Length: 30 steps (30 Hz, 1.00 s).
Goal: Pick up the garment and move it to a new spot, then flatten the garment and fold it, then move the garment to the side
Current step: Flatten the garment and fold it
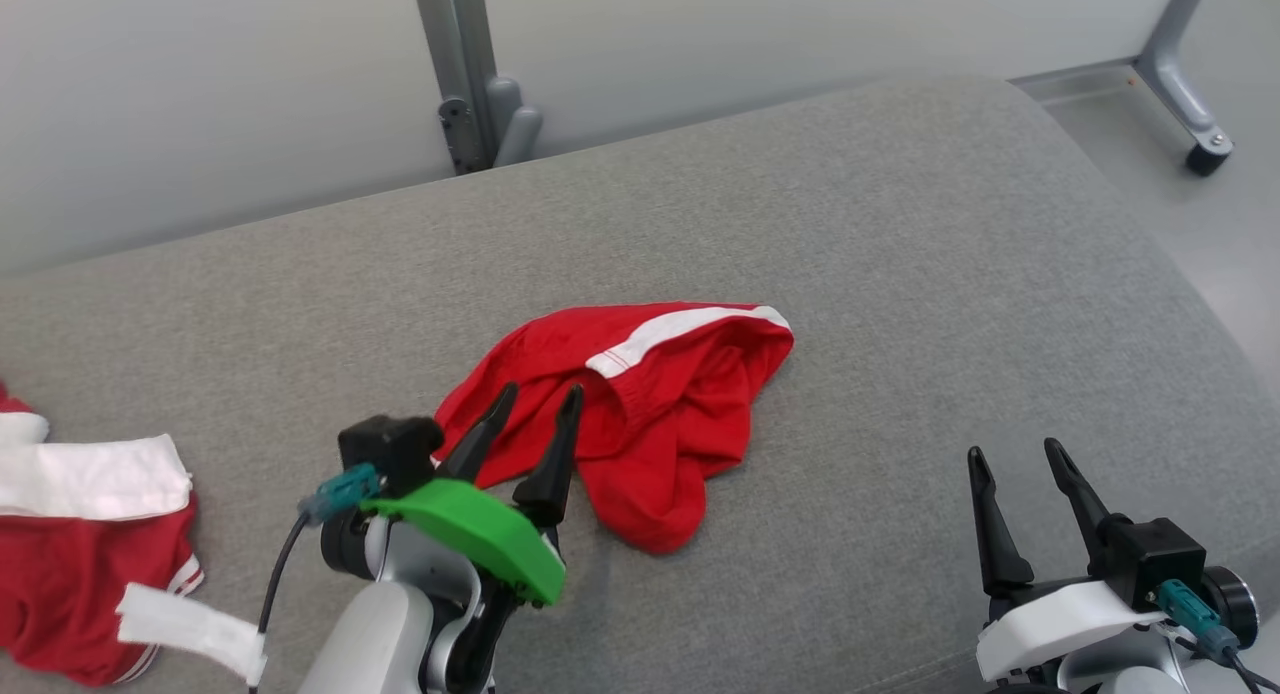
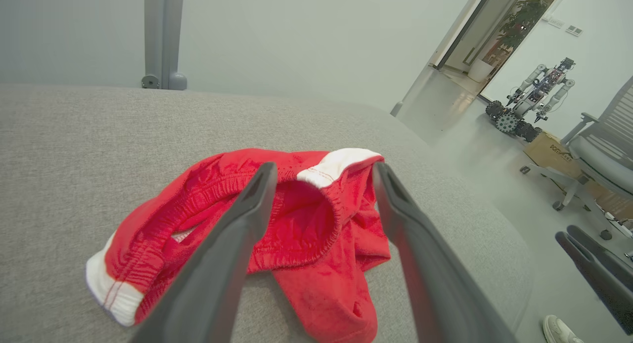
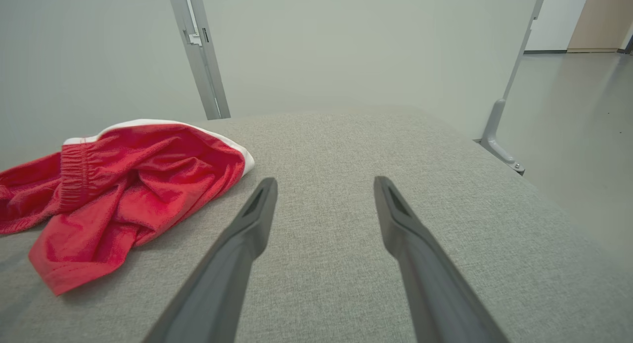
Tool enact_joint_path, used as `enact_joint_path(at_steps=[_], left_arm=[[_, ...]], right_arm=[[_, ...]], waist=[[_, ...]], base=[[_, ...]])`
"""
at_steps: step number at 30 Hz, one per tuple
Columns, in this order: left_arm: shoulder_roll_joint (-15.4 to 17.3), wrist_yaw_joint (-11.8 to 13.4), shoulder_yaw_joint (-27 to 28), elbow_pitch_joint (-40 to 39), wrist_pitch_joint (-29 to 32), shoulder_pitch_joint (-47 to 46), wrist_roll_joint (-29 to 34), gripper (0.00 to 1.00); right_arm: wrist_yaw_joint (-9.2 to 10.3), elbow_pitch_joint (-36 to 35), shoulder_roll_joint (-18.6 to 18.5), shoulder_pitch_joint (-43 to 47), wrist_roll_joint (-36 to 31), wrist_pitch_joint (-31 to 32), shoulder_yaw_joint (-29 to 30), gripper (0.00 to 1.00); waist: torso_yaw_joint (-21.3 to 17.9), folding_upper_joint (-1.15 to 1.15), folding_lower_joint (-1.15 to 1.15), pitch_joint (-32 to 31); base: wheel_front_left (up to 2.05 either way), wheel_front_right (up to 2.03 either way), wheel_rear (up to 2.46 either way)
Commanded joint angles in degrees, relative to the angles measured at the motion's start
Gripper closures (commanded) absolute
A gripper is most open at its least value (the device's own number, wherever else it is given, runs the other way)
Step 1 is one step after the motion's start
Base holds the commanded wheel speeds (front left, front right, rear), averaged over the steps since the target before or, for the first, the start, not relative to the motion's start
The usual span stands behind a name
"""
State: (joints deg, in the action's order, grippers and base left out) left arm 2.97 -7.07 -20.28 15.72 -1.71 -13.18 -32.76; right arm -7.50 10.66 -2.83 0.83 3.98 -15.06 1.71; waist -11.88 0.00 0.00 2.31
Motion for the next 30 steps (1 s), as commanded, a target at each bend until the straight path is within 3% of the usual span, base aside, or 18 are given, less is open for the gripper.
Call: enact_joint_path(at_steps=[1, 10, 16, 22, 23, 24, 28, 30], left_arm=[[0.14, 1.33, -0.64, 1.62, 2.81, -2.7, -0.91, 0.0], [0.07, 8.25, -0.9, 10.19, 10.17, -9.99, -8.59, 0.0], [0.11, 8.89, -0.29, 13.06, 10.5, -11.23, -9.34, 0.0], [0.05, 7.04, -1.27, 13.59, 11.56, -11.74, -12.58, 0.0], [0.05, 6.71, -1.76, 13.49, 11.88, -11.62, -13.65, 0.41], [0.05, 6.48, -2.5, 13.29, 12.14, -11.61, -14.57, 0.58], [0.06, 6.66, -4.98, 13.61, 11.41, -12.41, -16.31, 1.0], [0.05, 6.87, -5.71, 14.11, 10.73, -12.75, -16.85, 1.0]], right_arm=[[0.02, -0.04, -0.12, -0.86, 0.82, -0.16, -0.01, 0.0], [0.02, 0.23, -0.11, -1.11, 2.21, -0.16, 0.23, 0.0], [0.02, 0.28, -0.11, -0.77, 2.17, -0.16, 0.71, 0.0], [0.02, 0.52, -0.11, -1.28, 1.97, -0.16, 0.6, 0.0], [0.02, 0.62, -0.11, -1.28, 1.94, -0.16, 0.47, 0.0], [0.02, 0.67, -0.11, -1.27, 1.91, -0.16, 0.35, 0.0], [0.02, 0.88, -0.11, -1.74, 1.91, -0.16, -0.05, 0.0], [0.02, 0.99, -0.12, -1.91, 1.89, -0.16, -0.2, 0.0]], waist=[[-3.9, 0.0, 0.0, 2.69], [-7.79, 0.0, 0.0, 4.31], [-8.12, 0.0, 0.0, 4.05], [-7.73, 0.0, 0.0, 3.7], [-7.72, 0.0, 0.0, 3.58], [-7.72, 0.0, 0.0, 3.48], [-8.08, 0.0, 0.0, 3.08], [-8.49, 0.0, 0.0, 2.81]], base=[[0.0, 0.0, 0.0], [0.0, 0.0, 0.0], [0.0, 0.0, 0.0], [0.0, 0.0, 0.0], [0.0, 0.0, 0.0], [0.0, 0.0, 0.0], [0.0, 0.0, 0.0], [0.0, 0.0, 0.0]])
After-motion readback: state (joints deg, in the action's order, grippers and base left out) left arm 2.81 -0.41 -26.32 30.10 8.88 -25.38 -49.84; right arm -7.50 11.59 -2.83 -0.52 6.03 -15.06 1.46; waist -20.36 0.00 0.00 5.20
